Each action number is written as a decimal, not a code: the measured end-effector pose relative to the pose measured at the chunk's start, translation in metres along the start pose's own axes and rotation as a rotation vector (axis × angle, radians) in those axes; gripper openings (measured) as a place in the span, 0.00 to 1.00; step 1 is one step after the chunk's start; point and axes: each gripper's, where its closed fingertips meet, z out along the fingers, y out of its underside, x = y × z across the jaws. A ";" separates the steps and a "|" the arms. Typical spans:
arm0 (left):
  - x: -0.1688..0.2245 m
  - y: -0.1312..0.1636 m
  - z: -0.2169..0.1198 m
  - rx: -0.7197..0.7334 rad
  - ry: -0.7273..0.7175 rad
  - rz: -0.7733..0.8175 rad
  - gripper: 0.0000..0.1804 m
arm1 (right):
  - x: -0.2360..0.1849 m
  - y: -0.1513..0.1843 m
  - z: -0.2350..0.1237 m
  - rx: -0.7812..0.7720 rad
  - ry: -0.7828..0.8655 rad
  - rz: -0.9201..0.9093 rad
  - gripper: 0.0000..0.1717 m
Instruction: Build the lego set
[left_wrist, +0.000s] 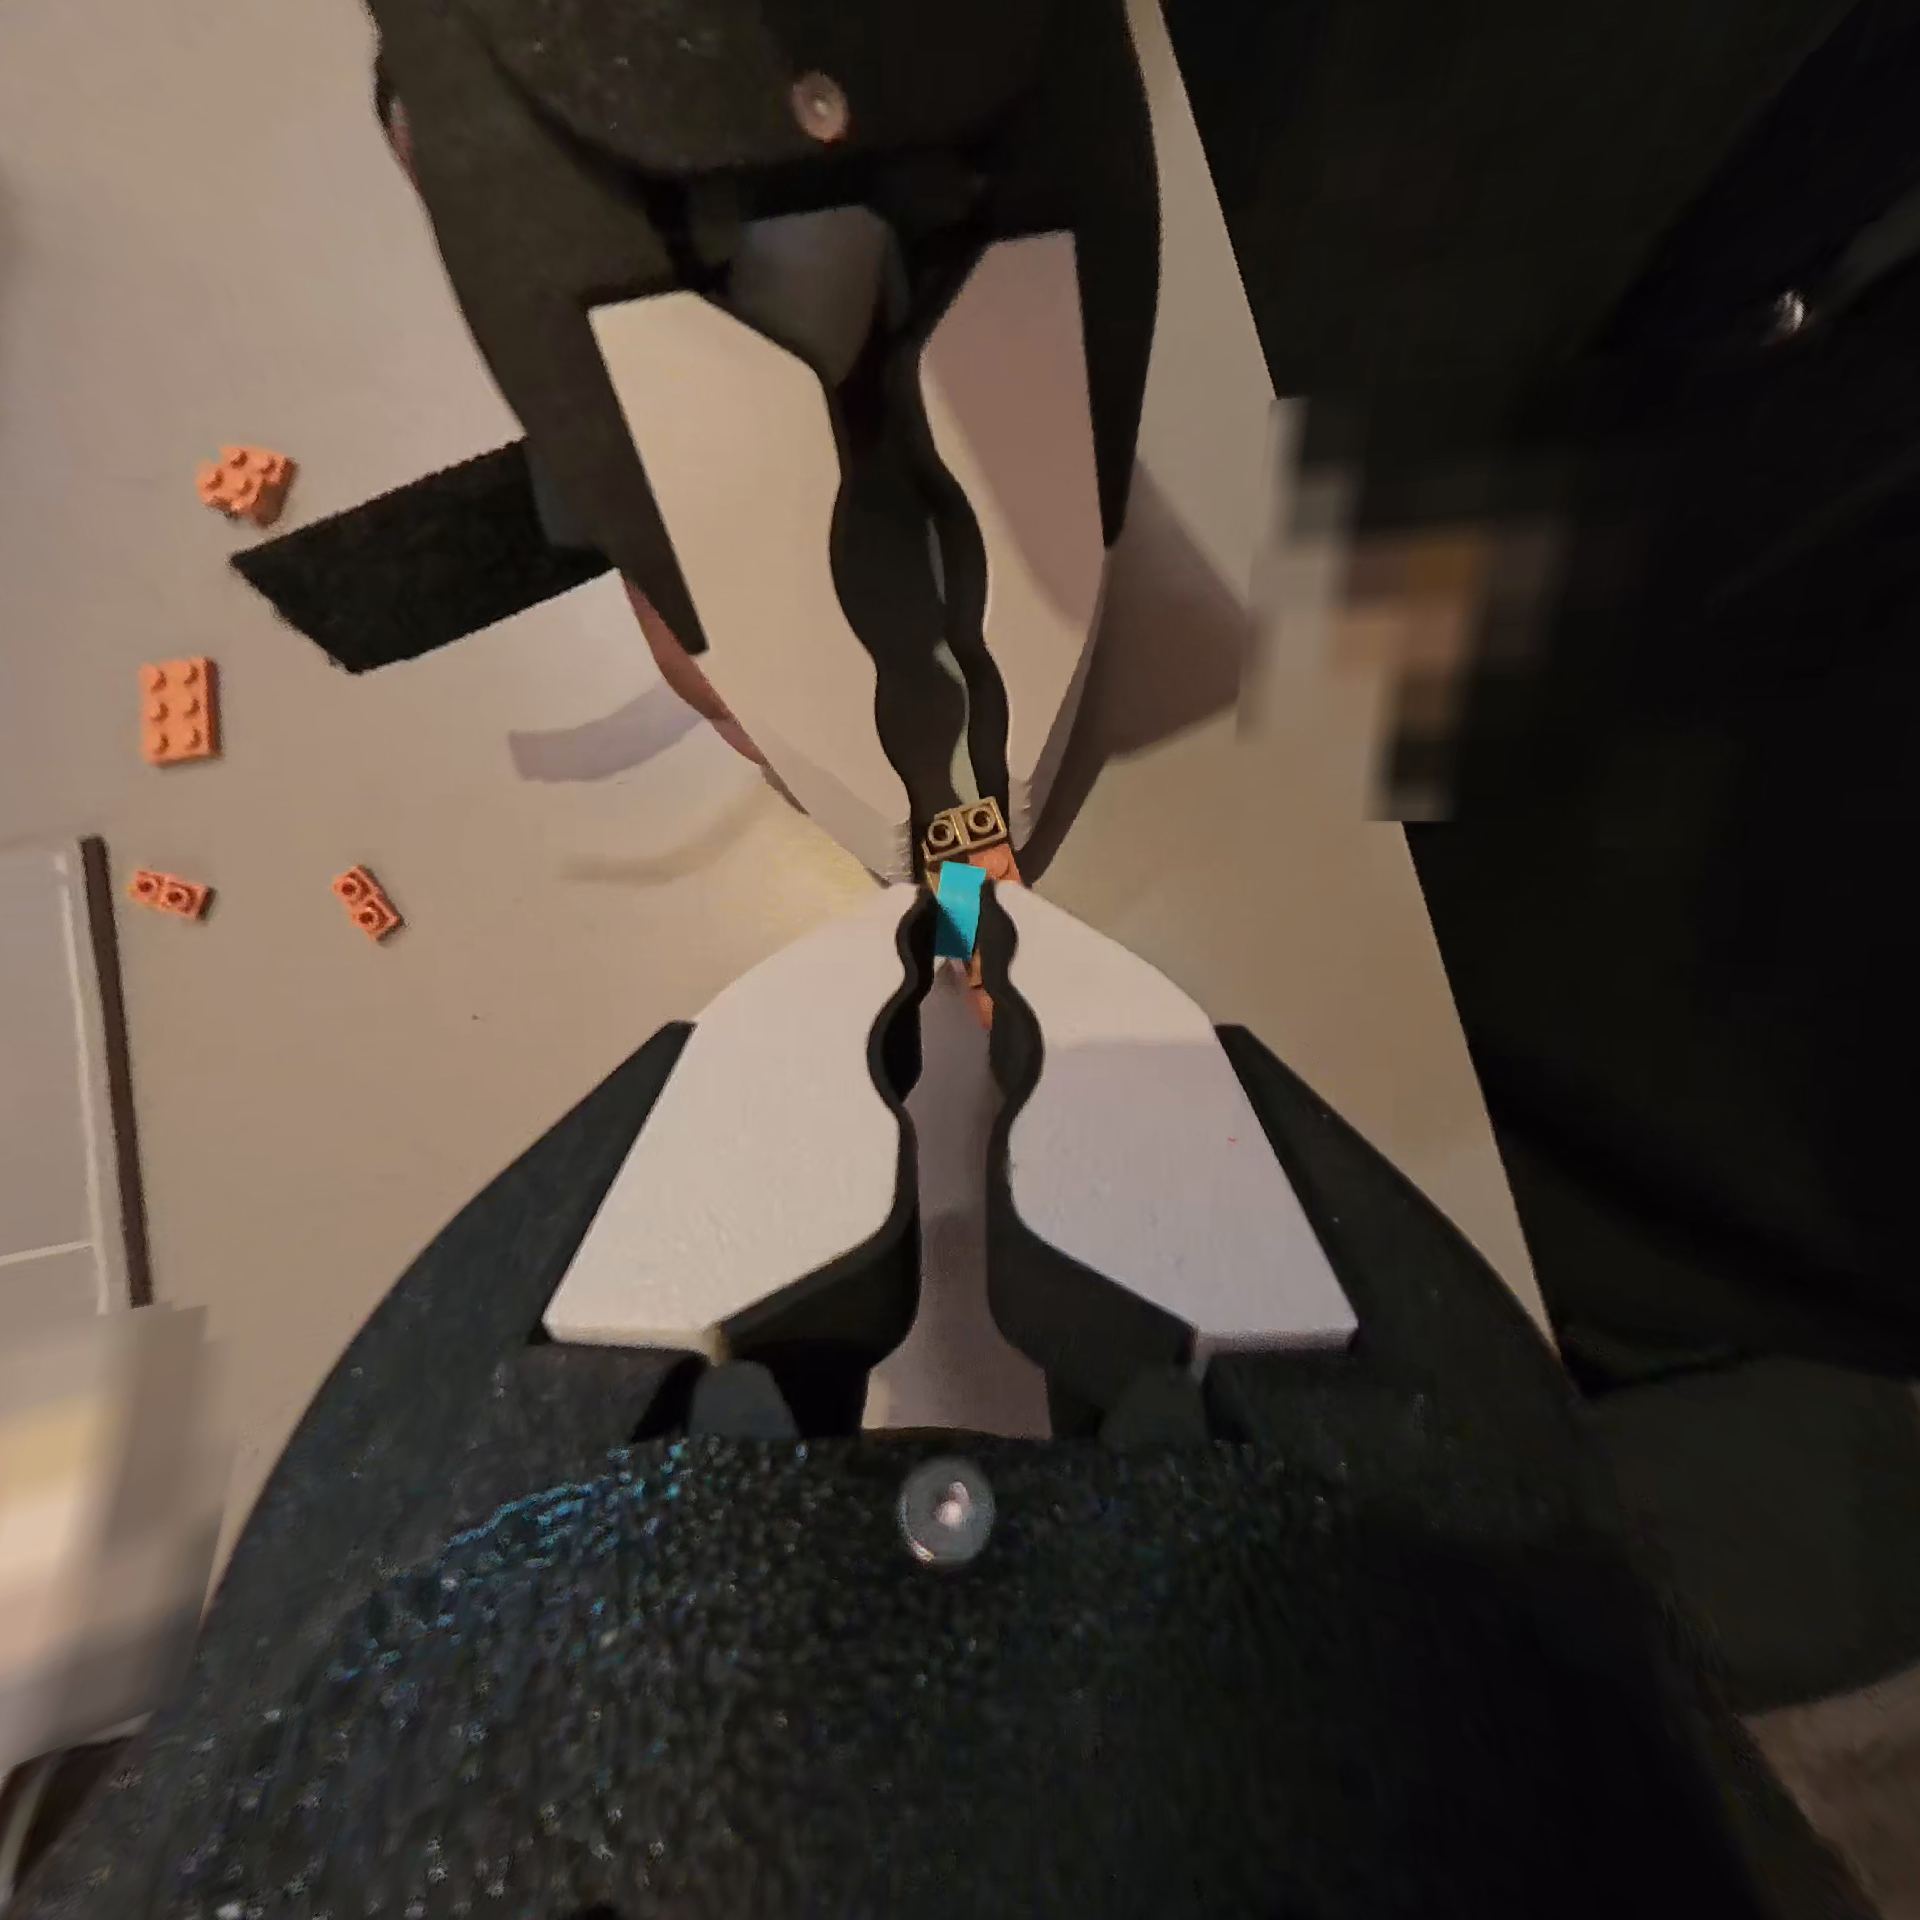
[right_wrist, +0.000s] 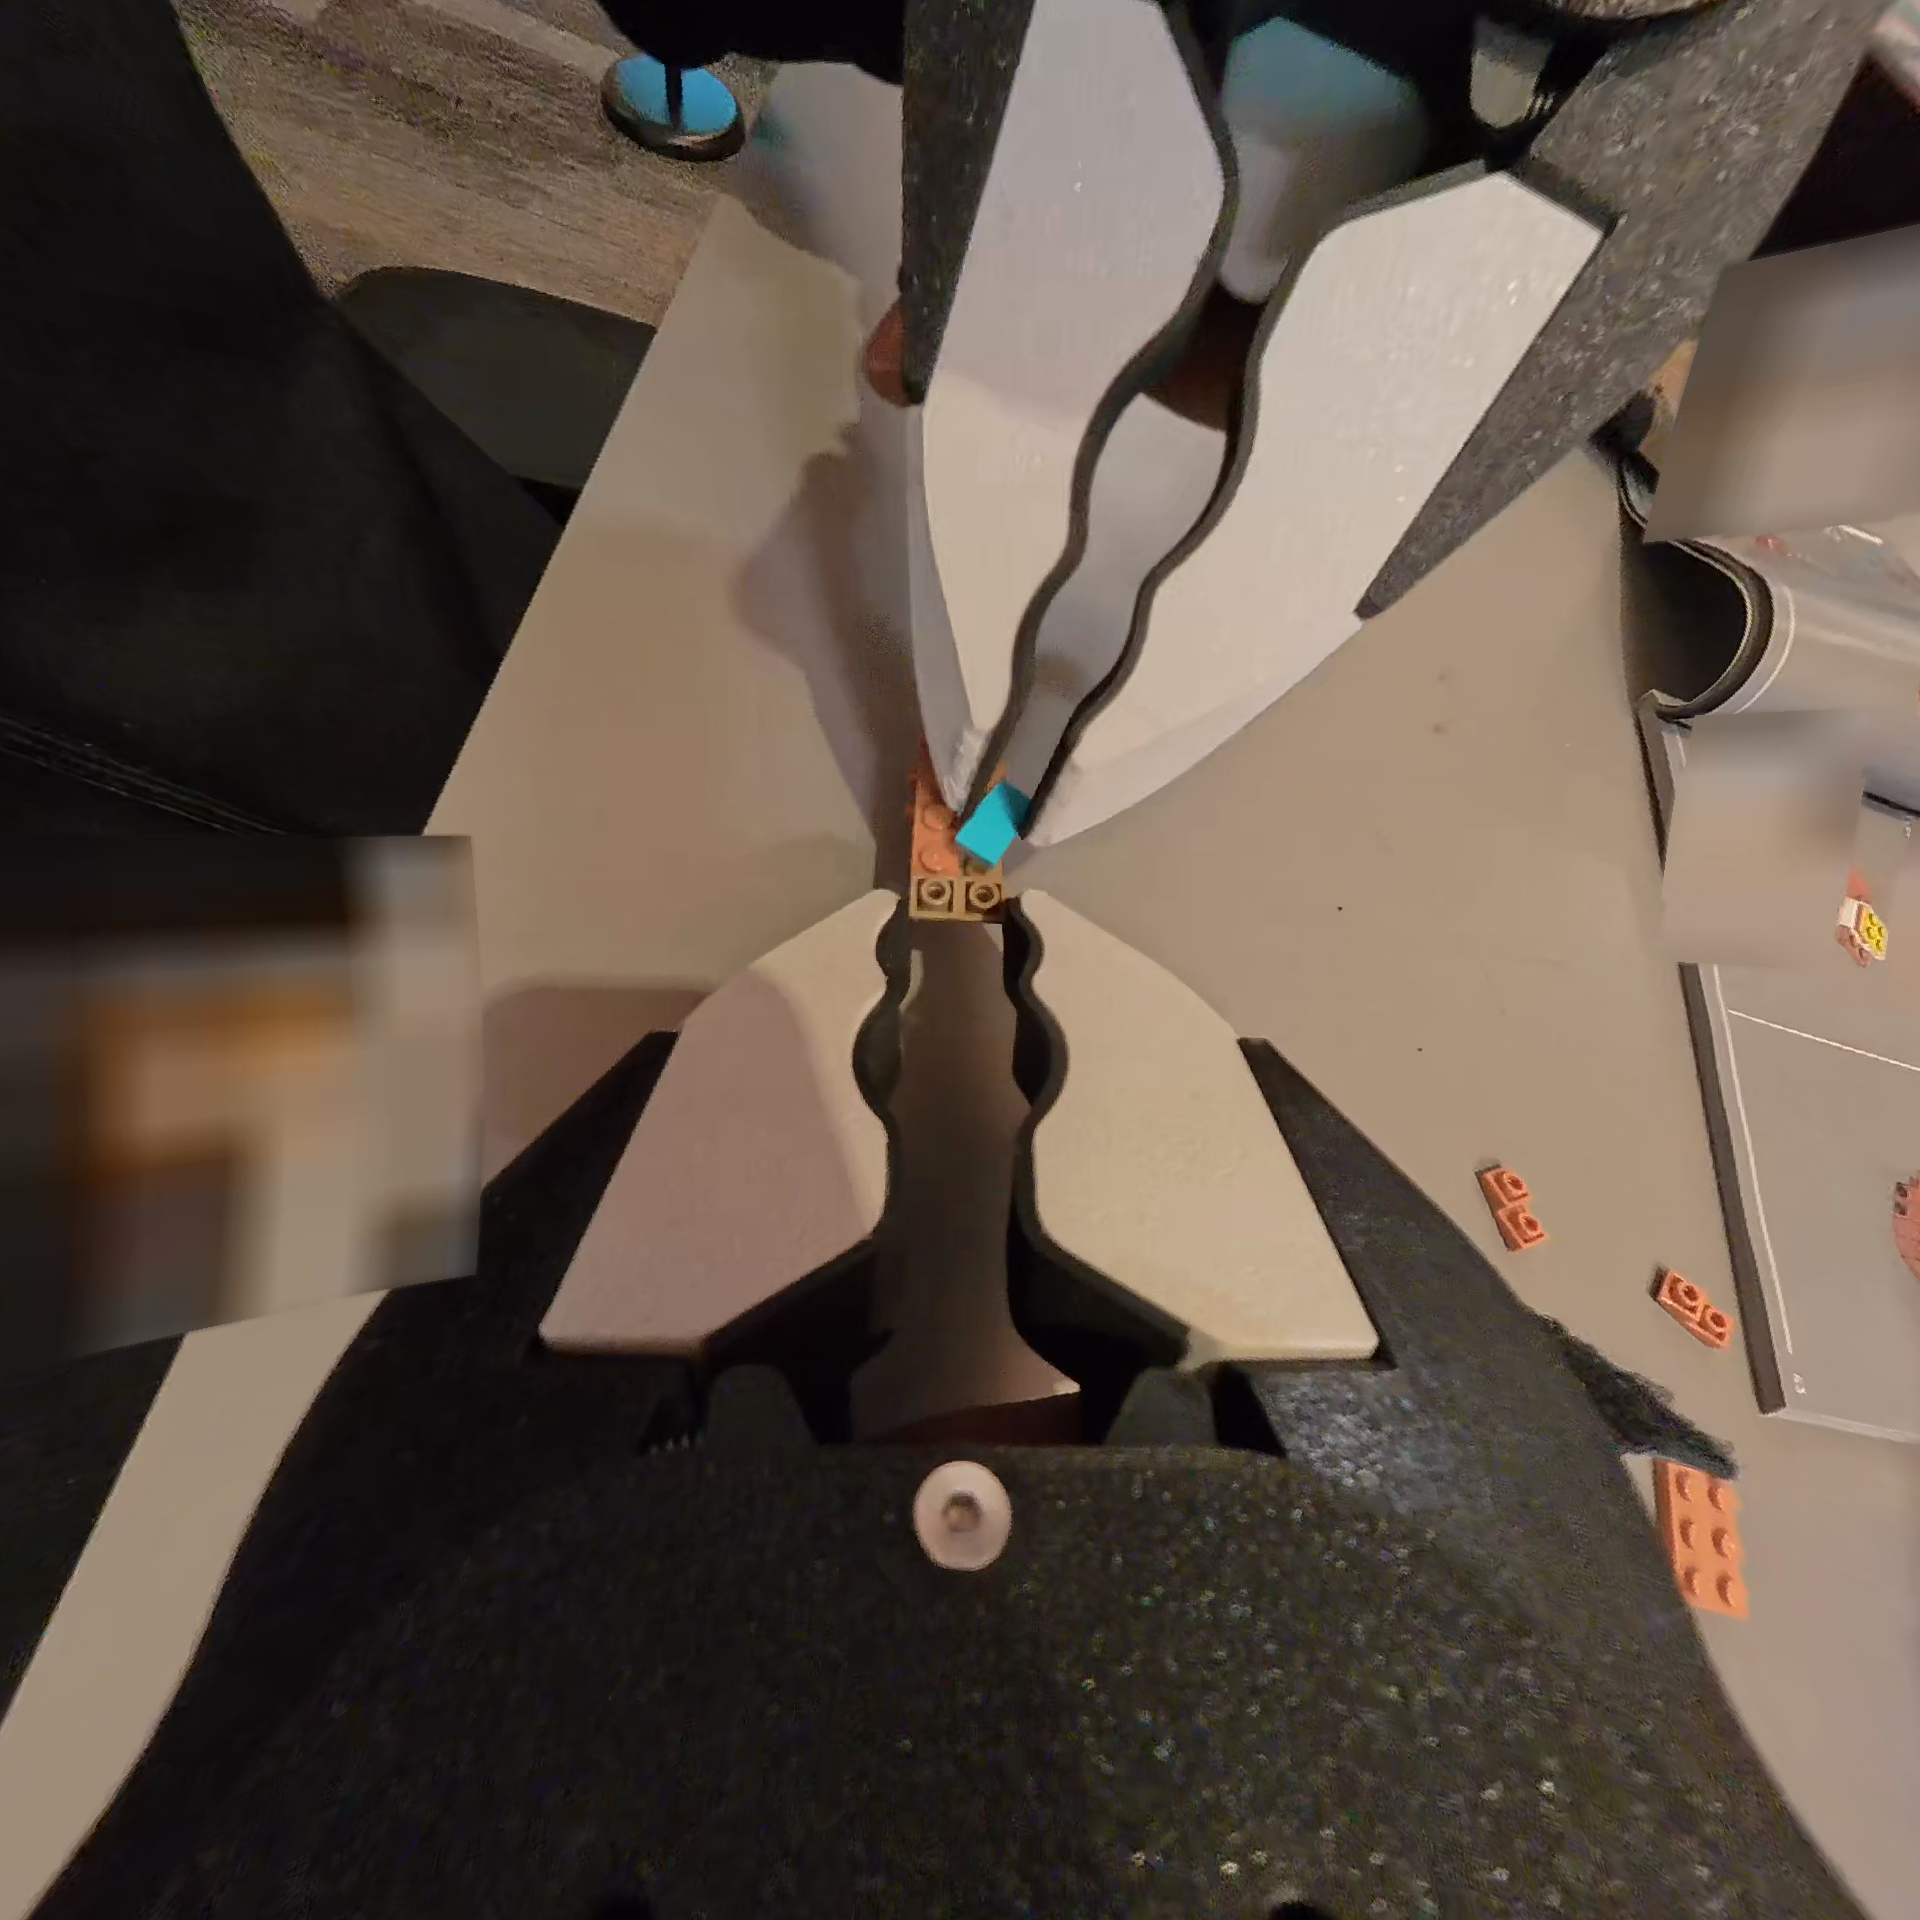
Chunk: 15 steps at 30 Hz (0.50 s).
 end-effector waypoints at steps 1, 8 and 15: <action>-0.001 -0.001 0.000 0.016 -0.010 -0.034 0.04 | 0.000 0.000 0.000 -0.001 0.004 0.000 0.10; -0.003 -0.002 -0.002 0.037 -0.043 -0.164 0.04 | 0.003 -0.001 0.000 0.004 0.030 0.002 0.10; -0.003 -0.003 0.000 0.035 -0.049 -0.246 0.04 | 0.005 -0.001 -0.001 0.007 0.040 0.002 0.10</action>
